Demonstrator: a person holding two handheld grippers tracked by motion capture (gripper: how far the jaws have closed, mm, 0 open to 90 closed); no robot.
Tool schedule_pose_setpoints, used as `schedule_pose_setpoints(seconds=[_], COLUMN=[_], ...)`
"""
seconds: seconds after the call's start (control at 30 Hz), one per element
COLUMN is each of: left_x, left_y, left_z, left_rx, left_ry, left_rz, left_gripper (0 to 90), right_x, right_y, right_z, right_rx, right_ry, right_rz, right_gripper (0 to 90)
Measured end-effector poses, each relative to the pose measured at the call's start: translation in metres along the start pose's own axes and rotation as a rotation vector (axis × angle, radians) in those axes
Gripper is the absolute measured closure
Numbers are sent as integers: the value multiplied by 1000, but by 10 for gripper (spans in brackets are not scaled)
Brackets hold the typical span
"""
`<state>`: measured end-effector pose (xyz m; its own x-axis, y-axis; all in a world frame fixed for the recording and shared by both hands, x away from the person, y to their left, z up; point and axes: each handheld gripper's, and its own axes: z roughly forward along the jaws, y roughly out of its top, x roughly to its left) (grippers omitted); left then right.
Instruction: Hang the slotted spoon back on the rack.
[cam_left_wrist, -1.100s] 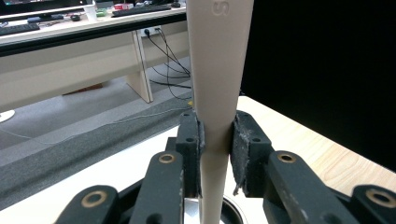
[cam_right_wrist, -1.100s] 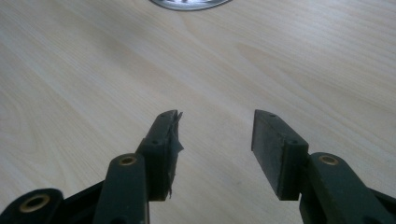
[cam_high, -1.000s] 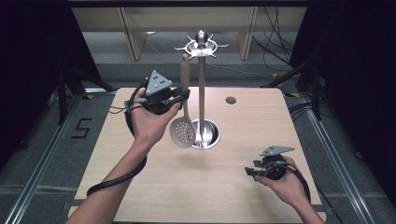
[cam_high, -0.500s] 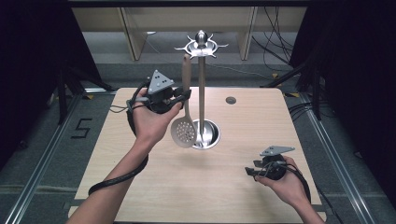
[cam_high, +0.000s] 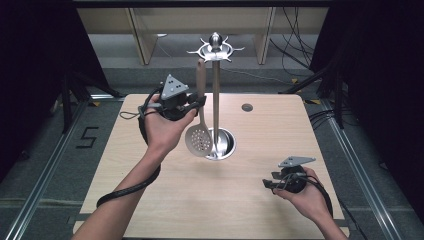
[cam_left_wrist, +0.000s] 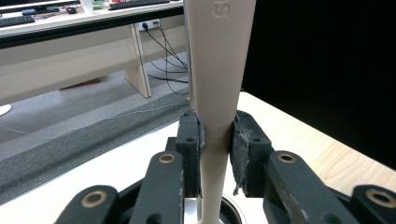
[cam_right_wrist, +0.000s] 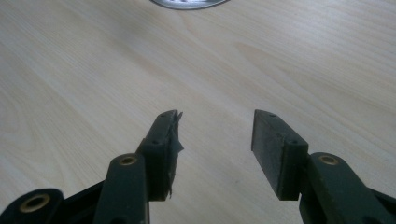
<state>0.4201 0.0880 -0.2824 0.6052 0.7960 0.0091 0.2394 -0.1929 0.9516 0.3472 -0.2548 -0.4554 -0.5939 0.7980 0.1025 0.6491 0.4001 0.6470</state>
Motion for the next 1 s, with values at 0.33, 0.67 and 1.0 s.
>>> schedule_pose_setpoints(seconds=[0.33, 0.67, 1.0], left_x=[0, 0, -1], left_y=[0, 0, 0], left_z=[3, 7, 10], left_rx=[7, 16, 15], left_ry=[0, 2, -1], left_rz=[2, -1, 0], left_gripper=[736, 736, 734], right_x=[0, 0, 0], right_y=[0, 0, 0], right_z=[0, 0, 0], right_rx=[4, 1, 1], right_ry=[-1, 0, -1], right_rz=[3, -2, -4], right_gripper=[519, 519, 519])
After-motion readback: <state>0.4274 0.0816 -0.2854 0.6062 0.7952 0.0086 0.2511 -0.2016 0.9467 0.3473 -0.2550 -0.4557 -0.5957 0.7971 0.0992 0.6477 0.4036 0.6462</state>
